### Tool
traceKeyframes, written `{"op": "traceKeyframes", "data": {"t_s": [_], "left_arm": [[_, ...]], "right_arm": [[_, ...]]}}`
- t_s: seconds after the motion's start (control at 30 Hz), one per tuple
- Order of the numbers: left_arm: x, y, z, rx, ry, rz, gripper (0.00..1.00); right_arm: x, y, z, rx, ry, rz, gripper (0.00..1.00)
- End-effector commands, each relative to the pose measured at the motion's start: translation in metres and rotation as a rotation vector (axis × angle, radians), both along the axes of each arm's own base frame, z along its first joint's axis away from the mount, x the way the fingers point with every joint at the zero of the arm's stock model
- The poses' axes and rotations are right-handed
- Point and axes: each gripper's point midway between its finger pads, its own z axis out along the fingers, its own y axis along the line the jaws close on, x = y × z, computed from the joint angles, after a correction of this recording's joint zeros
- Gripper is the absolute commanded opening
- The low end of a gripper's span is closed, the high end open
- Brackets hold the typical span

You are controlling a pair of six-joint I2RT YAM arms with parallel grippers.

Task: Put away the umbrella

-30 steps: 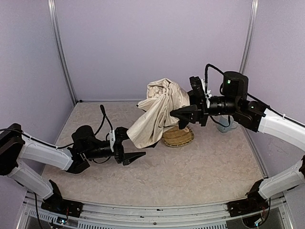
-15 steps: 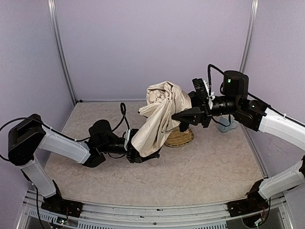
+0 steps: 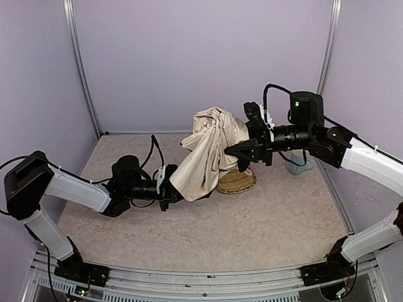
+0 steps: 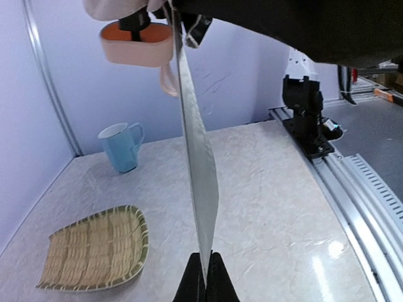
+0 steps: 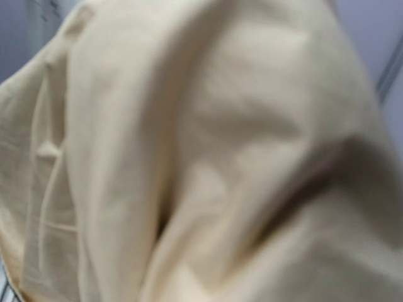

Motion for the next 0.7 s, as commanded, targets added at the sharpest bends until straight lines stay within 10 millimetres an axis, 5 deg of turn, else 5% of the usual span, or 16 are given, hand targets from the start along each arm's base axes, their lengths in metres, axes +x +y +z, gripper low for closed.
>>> {"op": "traceKeyframes", "data": {"t_s": [0.0,0.37,0.5,0.67], "left_arm": [[0.010,0.027,-0.052,0.185,0.054,0.143,0.00],[0.038,0.054,-0.086,0.284,0.079,0.293,0.00],[0.022,0.045,-0.087,0.316,0.061,0.225,0.00],[0.005,0.036,-0.076,0.295,0.037,0.182,0.00]], "right_arm": [[0.026,-0.019,0.038,0.045,-0.078,-0.142,0.00],[0.021,-0.029,0.057,0.062,-0.096,-0.119,0.00],[0.046,-0.037,0.066,0.099,-0.046,-0.258,0.00],[0.066,-0.032,0.040,0.047,0.005,-0.297,0.00]]}}
